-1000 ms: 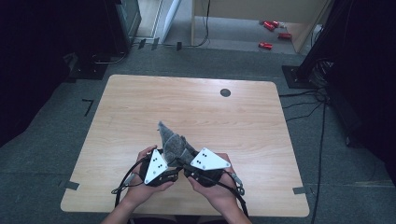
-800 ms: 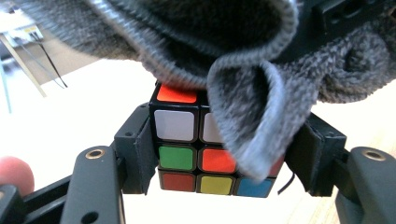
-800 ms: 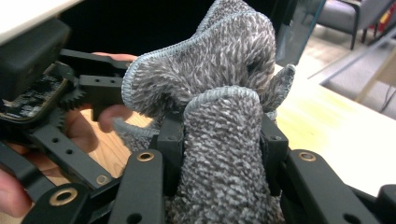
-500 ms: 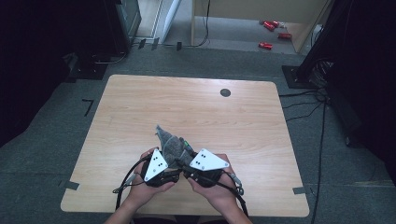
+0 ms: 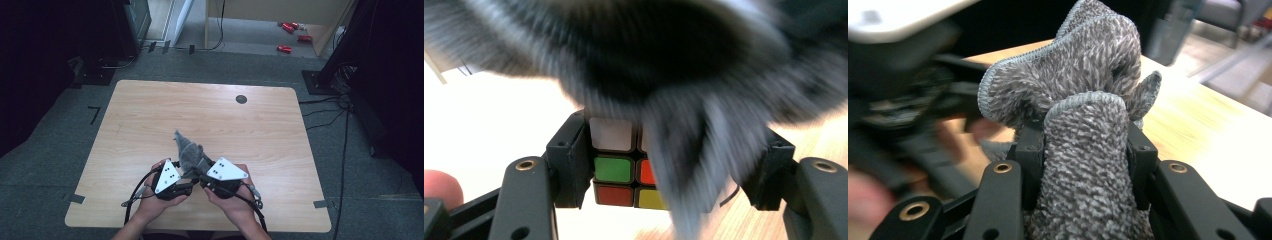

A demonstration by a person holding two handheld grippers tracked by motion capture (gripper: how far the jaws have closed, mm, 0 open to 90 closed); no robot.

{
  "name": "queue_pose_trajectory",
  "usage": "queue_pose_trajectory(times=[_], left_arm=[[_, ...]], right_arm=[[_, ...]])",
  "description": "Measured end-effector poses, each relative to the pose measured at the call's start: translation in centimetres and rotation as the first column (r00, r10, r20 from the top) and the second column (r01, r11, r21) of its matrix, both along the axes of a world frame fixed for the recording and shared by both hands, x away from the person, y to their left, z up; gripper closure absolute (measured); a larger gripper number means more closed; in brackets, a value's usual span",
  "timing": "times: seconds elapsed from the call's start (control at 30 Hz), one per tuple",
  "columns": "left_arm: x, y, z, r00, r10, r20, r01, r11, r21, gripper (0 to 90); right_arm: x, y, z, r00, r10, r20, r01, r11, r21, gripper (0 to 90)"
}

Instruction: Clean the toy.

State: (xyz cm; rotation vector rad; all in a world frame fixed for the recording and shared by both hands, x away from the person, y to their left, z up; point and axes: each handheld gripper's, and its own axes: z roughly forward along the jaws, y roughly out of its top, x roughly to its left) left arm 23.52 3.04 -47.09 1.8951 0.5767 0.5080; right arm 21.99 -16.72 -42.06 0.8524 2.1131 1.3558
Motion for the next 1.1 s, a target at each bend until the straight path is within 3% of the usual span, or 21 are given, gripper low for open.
queue_pose_trajectory(times=[0.07, 0.1, 0.17, 0.27, 0.33, 0.4, 0.5, 0.6, 0.7, 0.8, 0.9, 1.0, 1.1], left_arm=[[0.1, -0.1, -0.1, 0.9999, -0.004, -0.009, 0.004, 1.0000, -0.001, 34.4], [0.2, -0.1, -0.2, 0.9998, -0.006, -0.019, 0.006, 1.0000, -0.003, 34.4], [0.5, 0.0, -0.5, 0.9992, 0.002, -0.039, -0.002, 0.9999, -0.013, 34.4], [0.7, 0.1, -0.6, 0.9982, 0.018, -0.057, -0.018, 0.9998, -0.003, 34.4], [0.6, 0.2, -0.5, 0.9983, 0.022, -0.055, -0.023, 0.9997, -0.009, 34.4], [0.6, 0.3, -0.2, 0.9986, 0.017, -0.050, -0.019, 0.9994, -0.030, 34.5], [0.5, 0.3, 0.1, 0.9997, 0.011, -0.024, -0.011, 0.9998, -0.018, 34.4], [0.7, 0.3, -0.2, 0.9991, 0.003, -0.042, -0.004, 0.9998, -0.021, 34.4], [0.7, 0.0, -0.3, 0.9985, 0.001, -0.055, -0.003, 0.9996, -0.028, 34.4], [0.5, 0.0, -0.2, 0.9993, 0.004, -0.038, -0.005, 0.9999, -0.015, 34.4], [0.5, 0.2, 0.0, 0.9995, 0.010, -0.028, -0.010, 0.9999, -0.011, 34.5], [0.6, 0.2, 0.0, 0.9995, 0.012, -0.031, -0.012, 0.9999, -0.009, 34.5], [0.7, 0.3, -0.1, 0.9992, 0.014, -0.038, -0.014, 0.9999, -0.010, 34.4]], right_arm=[[0.5, -1.0, -0.2, 0.9984, -0.046, -0.033, 0.047, 0.999, 0.022, 62.7], [0.5, -1.1, -0.3, 0.9981, -0.042, -0.046, 0.043, 0.998, 0.034, 62.8], [0.2, -0.7, -0.4, 0.9989, -0.028, -0.038, 0.029, 0.999, 0.014, 62.6], [-0.3, 0.8, -0.8, 0.9984, 0.042, -0.037, -0.041, 0.999, 0.021, 62.3], [-0.6, 1.6, -0.9, 0.9985, 0.054, -0.013, -0.054, 0.998, -0.015, 62.4], [-0.3, 1.3, -0.5, 0.9985, 0.052, -0.017, -0.052, 0.999, 0.009, 62.5], [0.4, -0.3, -0.2, 0.9994, -0.021, -0.026, 0.022, 0.999, 0.049, 62.6], [0.6, -0.8, -0.5, 0.9983, -0.026, -0.051, 0.029, 0.997, 0.070, 62.6], [-0.2, 0.5, -0.5, 0.9990, 0.028, -0.036, -0.027, 0.999, 0.038, 62.3], [-0.5, 1.2, -0.4, 0.9979, 0.065, -0.008, -0.065, 0.998, 0.008, 62.1], [0.4, 0.0, -0.6, 0.9985, 0.037, -0.041, -0.033, 0.995, 0.093, 62.3], [0.8, -1.0, -0.8, 0.9980, -0.005, -0.063, 0.012, 0.993, 0.120, 62.3], [0.4, -0.2, -0.8, 0.9984, 0.027, -0.050, -0.023, 0.995, 0.093, 62.0]])
